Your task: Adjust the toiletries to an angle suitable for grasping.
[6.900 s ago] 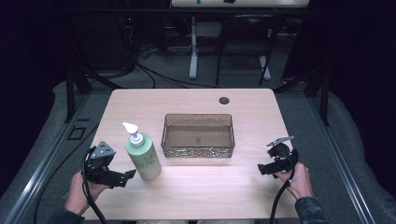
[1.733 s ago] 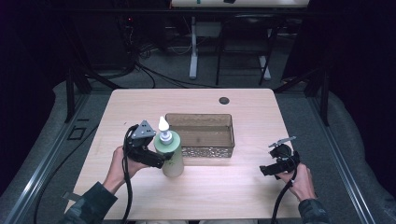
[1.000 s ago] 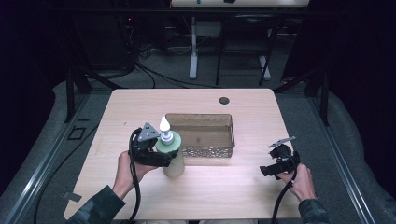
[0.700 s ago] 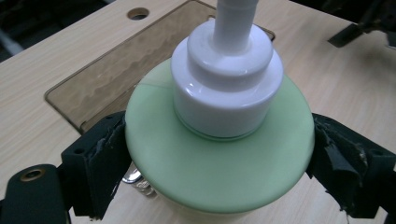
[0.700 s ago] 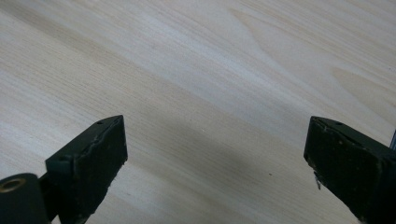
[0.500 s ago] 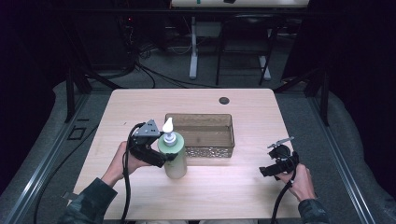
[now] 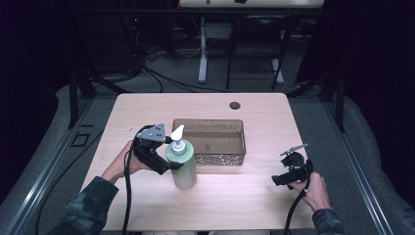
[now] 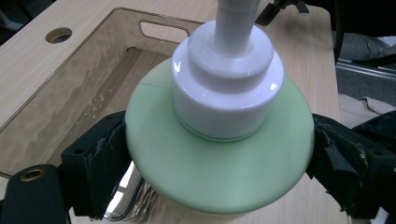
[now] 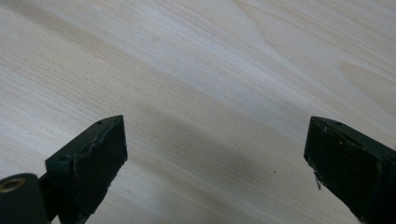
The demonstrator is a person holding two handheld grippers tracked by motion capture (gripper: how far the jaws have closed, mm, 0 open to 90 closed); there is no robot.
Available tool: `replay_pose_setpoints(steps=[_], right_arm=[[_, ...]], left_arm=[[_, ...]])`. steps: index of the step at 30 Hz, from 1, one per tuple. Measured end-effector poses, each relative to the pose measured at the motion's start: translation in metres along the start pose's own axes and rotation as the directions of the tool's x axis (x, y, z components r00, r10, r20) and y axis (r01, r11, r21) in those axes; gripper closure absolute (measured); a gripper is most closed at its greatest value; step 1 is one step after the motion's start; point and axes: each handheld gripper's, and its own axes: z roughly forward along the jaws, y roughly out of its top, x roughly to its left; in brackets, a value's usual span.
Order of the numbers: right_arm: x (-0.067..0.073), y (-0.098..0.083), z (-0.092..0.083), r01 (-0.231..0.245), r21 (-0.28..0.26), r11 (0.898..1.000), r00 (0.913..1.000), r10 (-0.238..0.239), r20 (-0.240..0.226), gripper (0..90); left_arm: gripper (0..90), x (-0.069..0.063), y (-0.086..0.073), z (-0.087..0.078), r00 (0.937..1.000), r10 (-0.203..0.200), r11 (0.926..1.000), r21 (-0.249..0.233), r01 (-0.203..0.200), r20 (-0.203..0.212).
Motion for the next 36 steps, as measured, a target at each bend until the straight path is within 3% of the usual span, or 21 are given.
replay_pose_setpoints(steps=[6, 7, 8, 9, 12, 16, 19, 21, 23, 24, 28, 29, 30, 31, 33, 34, 36], right_arm=[[-0.001, 0.0, 0.0, 0.004, -0.001, 1.0, 1.0, -0.004, 0.002, 5.4], [0.0, 0.0, -0.001, -0.001, -0.003, 1.0, 1.0, 0.001, -0.005, 5.4], [-0.001, -0.001, -0.001, 0.001, -0.003, 1.0, 1.0, -0.001, -0.003, 5.4], [-0.001, -0.001, -0.001, 0.001, -0.003, 1.0, 1.0, -0.001, -0.003, 5.4], [-0.001, -0.001, -0.002, -0.006, -0.004, 1.0, 1.0, 0.006, -0.002, 5.4], [-0.001, -0.001, -0.002, -0.004, -0.006, 1.0, 1.0, 0.004, -0.001, 5.4], [-0.002, -0.001, -0.002, -0.001, -0.006, 1.0, 1.0, 0.001, 0.002, 5.4], [-0.002, -0.001, -0.002, -0.002, -0.006, 1.0, 1.0, 0.002, 0.003, 5.4], [-0.002, -0.001, -0.002, -0.005, -0.003, 1.0, 1.0, 0.005, 0.002, 5.4], [-0.002, -0.001, -0.002, -0.005, -0.003, 1.0, 1.0, 0.005, 0.002, 5.4], [-0.002, -0.001, -0.002, -0.006, 0.001, 1.0, 1.0, 0.006, 0.003, 5.4], [-0.001, -0.001, -0.001, -0.007, 0.0, 1.0, 1.0, 0.007, 0.003, 5.4], [-0.001, -0.001, -0.001, -0.007, 0.0, 1.0, 1.0, 0.007, 0.003, 5.4], [-0.001, -0.001, -0.001, -0.006, 0.003, 1.0, 1.0, 0.006, 0.005, 5.3], [-0.001, -0.001, -0.001, -0.009, 0.003, 1.0, 1.0, 0.009, -0.001, 5.3], [-0.002, -0.001, -0.001, -0.006, 0.004, 1.0, 1.0, 0.006, 0.004, 5.3], [-0.002, -0.001, 0.0, -0.008, 0.004, 1.0, 1.0, 0.008, 0.001, 5.3]], left_arm=[[11.0, -0.003, 0.0, 0.002, 0.9972, -0.062, 0.9979, -0.021, 0.061, -0.042], [9.6, -0.005, -0.001, 0.003, 0.9939, -0.092, 0.9955, -0.025, 0.091, -0.061], [7.0, -0.007, 0.0, 0.004, 0.9912, -0.1, 0.9949, -0.022, 0.098, -0.087], [3.6, -0.007, 0.0, 0.004, 0.9912, -0.1, 0.9949, -0.022, 0.098, -0.087], [0.1, -0.015, 0.001, 0.004, 0.9815, -0.125, 0.9921, -0.025, 0.123, -0.145], [0.0, -0.023, 0.001, 0.001, 0.9589, -0.187, 0.982, -0.064, 0.177, -0.213], [0.0, -0.034, 0.002, 0.0, 0.9331, -0.249, 0.9673, -0.113, 0.227, -0.259], [0.0, -0.04, 0.004, 0.002, 0.9193, -0.262, 0.9642, -0.121, 0.236, -0.294], [0.0, -0.047, 0.006, 0.006, 0.8993, -0.278, 0.9603, -0.122, 0.251, -0.338], [0.0, -0.047, 0.006, 0.006, 0.8993, -0.278, 0.9603, -0.122, 0.251, -0.338], [0.0, -0.053, 0.007, 0.016, 0.8545, -0.341, 0.9399, -0.151, 0.306, -0.392], [0.0, -0.053, 0.007, 0.018, 0.846, -0.349, 0.9372, -0.152, 0.314, -0.403], [1.1, -0.053, 0.007, 0.018, 0.846, -0.349, 0.9372, -0.152, 0.314, -0.403], [5.0, -0.054, 0.007, 0.02, 0.8366, -0.362, 0.9319, -0.173, 0.319, -0.411], [10.3, -0.055, 0.007, 0.022, 0.8383, -0.36, 0.9329, -0.176, 0.314, -0.41], [11.3, -0.056, 0.008, 0.024, 0.8349, -0.358, 0.9336, -0.183, 0.308, -0.418], [11.6, -0.057, 0.008, 0.024, 0.8357, -0.351, 0.936, -0.178, 0.303, -0.422]])
